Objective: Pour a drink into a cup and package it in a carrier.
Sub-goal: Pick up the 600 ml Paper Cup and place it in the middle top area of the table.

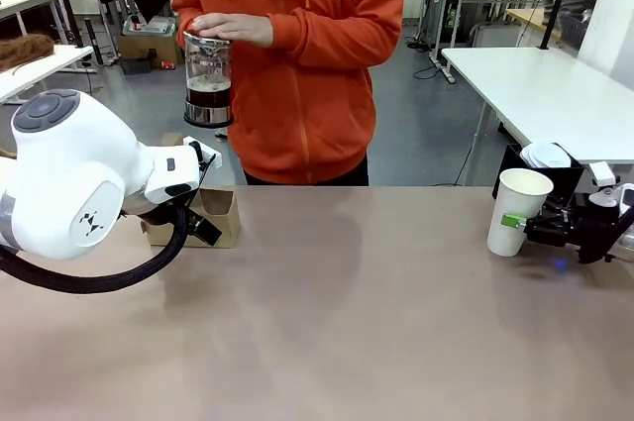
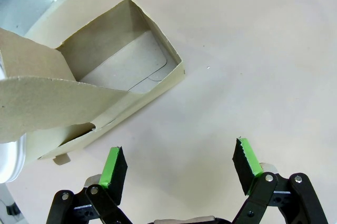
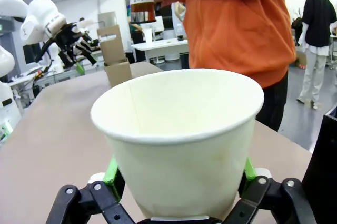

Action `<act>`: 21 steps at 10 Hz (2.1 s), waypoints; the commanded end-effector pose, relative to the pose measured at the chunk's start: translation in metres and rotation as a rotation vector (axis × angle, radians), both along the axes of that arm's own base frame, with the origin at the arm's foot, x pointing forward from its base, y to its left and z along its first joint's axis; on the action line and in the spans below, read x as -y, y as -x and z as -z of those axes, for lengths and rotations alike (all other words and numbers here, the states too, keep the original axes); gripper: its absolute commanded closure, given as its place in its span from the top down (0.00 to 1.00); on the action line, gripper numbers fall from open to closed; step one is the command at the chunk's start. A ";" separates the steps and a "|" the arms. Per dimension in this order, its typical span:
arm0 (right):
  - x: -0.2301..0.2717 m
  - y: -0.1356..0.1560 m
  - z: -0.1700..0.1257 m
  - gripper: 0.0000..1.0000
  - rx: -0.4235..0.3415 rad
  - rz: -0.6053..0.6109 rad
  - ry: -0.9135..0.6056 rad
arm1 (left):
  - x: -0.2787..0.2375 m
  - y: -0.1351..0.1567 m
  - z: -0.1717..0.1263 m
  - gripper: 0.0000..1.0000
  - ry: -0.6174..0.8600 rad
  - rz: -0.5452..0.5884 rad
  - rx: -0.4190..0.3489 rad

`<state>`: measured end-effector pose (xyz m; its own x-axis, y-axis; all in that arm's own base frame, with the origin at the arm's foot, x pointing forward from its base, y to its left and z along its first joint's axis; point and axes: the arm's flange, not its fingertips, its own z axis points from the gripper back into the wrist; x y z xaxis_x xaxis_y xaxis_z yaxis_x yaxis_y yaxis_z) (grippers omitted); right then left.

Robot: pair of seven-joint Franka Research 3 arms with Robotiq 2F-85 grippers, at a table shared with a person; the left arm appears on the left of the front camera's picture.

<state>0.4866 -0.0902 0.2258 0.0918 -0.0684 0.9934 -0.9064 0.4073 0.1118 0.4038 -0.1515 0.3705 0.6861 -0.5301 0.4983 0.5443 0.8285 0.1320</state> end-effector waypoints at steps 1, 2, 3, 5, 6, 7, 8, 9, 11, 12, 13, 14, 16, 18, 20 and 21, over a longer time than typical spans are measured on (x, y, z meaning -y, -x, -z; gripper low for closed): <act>0.004 -0.005 -0.001 0.82 -0.087 0.014 -0.021 | 0.000 0.000 0.000 1.00 0.001 0.001 0.000; 0.000 0.000 0.000 0.82 0.000 0.000 0.000 | 0.000 0.000 0.000 1.00 0.001 0.001 0.000; 0.000 0.000 0.000 0.82 0.000 0.000 0.000 | 0.000 0.000 0.000 1.00 0.001 0.001 0.000; 0.002 0.000 0.001 0.82 -0.022 0.001 -0.007 | 0.000 0.000 0.000 1.00 0.001 0.001 0.000; -0.006 0.013 -0.026 0.82 -0.007 0.027 -0.024 | 0.000 0.000 0.000 1.00 0.001 0.001 0.000; -0.022 0.019 -0.056 0.82 -0.005 0.031 -0.028 | 0.000 0.000 0.000 1.00 0.001 0.001 0.000; -0.040 0.019 -0.083 0.82 -0.027 0.024 -0.023 | 0.000 0.000 0.000 1.00 0.001 0.001 0.000; -0.067 0.015 -0.106 0.82 -0.044 0.020 -0.019 | 0.000 0.000 0.000 1.00 0.001 0.001 0.000; -0.123 -0.010 -0.124 0.82 -0.094 0.035 -0.022 | 0.000 0.000 0.000 1.00 0.001 0.001 0.000; -0.152 -0.024 -0.124 0.82 -0.092 0.072 -0.008 | 0.000 0.000 0.000 1.00 0.001 0.001 0.000; -0.181 -0.040 -0.119 0.82 -0.096 0.093 -0.021 | 0.000 0.000 0.000 1.00 0.001 0.001 0.000; -0.202 -0.055 -0.111 0.82 -0.097 0.111 -0.042 | 0.000 0.000 0.000 1.00 0.001 0.001 0.000; -0.231 -0.075 -0.086 0.82 -0.096 0.151 -0.033 | 0.000 0.000 0.000 1.00 0.001 0.001 0.000; -0.238 -0.086 -0.065 0.82 -0.086 0.182 -0.003 | 0.000 0.000 0.000 1.00 0.001 0.001 0.000; -0.242 -0.089 -0.056 0.82 -0.072 0.194 0.007 | 0.000 0.000 0.000 1.00 0.001 0.001 0.000; -0.242 -0.090 -0.057 0.82 -0.078 0.190 -0.001 | 0.000 0.000 0.000 1.00 0.001 0.001 0.000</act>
<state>0.5729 0.1433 0.2785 0.1762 -0.0959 0.9797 -0.8210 0.5348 0.2000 0.4038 -0.1514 0.3702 0.6864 -0.5303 0.4977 0.5441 0.8285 0.1323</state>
